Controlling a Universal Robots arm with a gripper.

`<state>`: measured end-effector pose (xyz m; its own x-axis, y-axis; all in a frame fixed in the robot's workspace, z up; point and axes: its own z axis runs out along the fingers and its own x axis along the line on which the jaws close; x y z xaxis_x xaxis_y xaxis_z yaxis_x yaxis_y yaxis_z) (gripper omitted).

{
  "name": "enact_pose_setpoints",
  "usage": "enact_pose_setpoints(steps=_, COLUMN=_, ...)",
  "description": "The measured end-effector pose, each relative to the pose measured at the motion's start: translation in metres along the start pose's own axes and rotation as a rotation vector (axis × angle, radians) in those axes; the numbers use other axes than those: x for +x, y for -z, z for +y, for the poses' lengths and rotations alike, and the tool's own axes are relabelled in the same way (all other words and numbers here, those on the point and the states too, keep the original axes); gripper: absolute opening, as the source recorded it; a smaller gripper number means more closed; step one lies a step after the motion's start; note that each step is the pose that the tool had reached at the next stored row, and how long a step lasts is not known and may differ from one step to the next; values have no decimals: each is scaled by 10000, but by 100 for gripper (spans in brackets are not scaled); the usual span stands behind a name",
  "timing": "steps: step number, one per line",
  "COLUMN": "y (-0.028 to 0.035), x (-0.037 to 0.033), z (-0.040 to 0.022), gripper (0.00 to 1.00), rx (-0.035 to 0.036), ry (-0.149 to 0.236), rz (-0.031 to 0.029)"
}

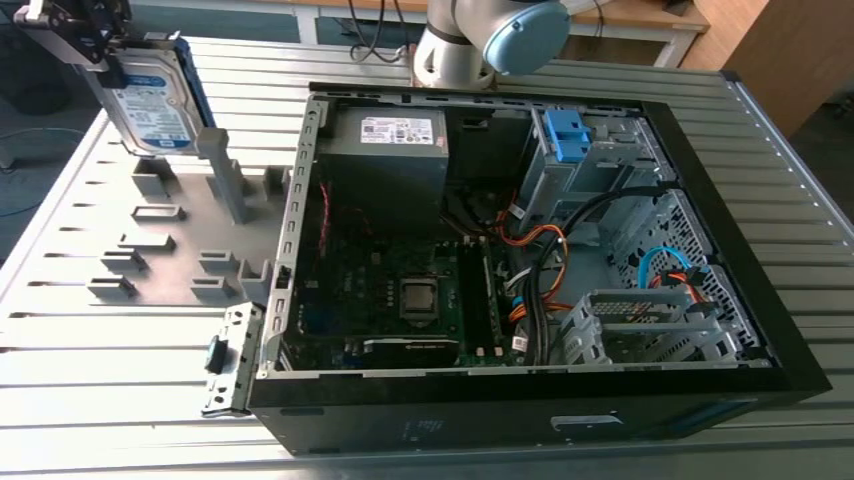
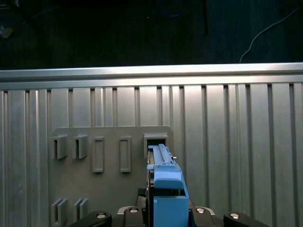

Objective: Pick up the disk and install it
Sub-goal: 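Pick up the disk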

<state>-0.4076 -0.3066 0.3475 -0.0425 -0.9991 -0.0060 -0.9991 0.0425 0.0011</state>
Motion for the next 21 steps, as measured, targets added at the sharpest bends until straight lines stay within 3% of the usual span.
enact_pose_setpoints(steps=21, y=208, x=-1, z=0, gripper=36, rx=0, ry=0, rz=0)
